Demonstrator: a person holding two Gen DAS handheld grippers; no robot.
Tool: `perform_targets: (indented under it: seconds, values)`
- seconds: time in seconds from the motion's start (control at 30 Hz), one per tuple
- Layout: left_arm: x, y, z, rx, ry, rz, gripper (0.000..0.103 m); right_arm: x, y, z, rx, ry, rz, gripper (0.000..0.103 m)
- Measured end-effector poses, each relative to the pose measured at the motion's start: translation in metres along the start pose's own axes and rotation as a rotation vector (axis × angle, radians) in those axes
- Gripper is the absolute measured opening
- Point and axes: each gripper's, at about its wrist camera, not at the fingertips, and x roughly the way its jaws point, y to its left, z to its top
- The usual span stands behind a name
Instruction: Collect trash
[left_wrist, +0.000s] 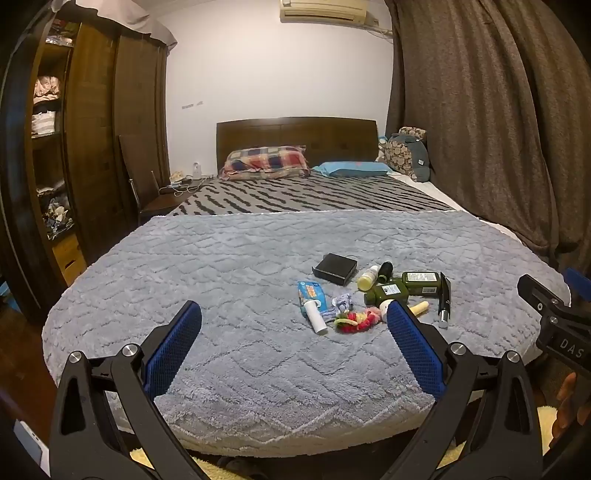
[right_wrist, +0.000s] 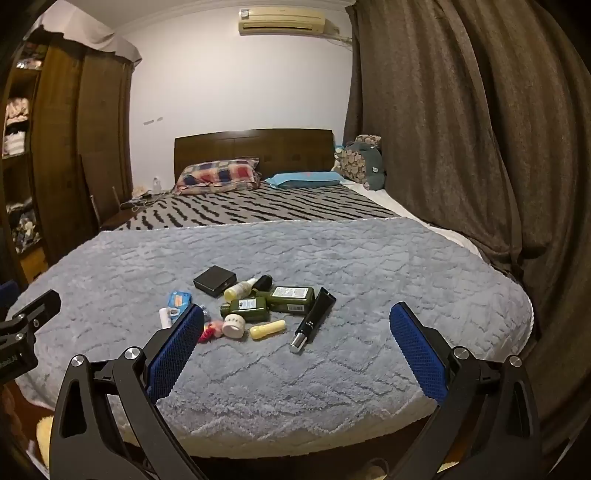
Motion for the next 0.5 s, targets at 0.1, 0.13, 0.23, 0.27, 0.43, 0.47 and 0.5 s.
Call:
perform_targets:
  seconds: [0.1,0.13,0.23,0.27,0.43,0.47,0.5]
  values:
    - [0.0004,0.0004,-0.0006,0.001,0.0,0.002,0.095,-0.0004,0.002,0.0003,-0.003,0.0,-0.008,0.1]
    - [0.0,0.001,-0.0003,0.001,-0.001,0.002,0.095,0.0001,0.0023,0.0011,-0.002,0.001,-0.01,0.1]
    - [-0.0013,0.0046,0.0008,-0.001,-0.005,0.002,0.095,-0.0007,0.0024,0.0019,-0.002,-0.001,-0.012,0.1]
    - [-0.0014,0.0053,0.0009,-0.001,-0.005,0.003,0.095,-0.0012,0.0026,0.0018,-0.001,-0.002,-0.012,0.1]
    - [-0.0014,0.0077,0.0017,-0.001,-0.004,0.005,0.095,-0.0013,0.0022,0.0037,-0.001,0.0,-0.011,0.1]
    - [-0.0018,0.0086,0.0021,-0.001,-0.006,0.005,0.095,-0.0015,0.0025,0.003,-0.002,-0.001,-0.012,0.1]
    - [-0.0021,0.0091,0.0023,-0.002,-0.007,0.006,0.095,-0.0019,0.0027,0.003,-0.002,-0.001,-0.013,0.1]
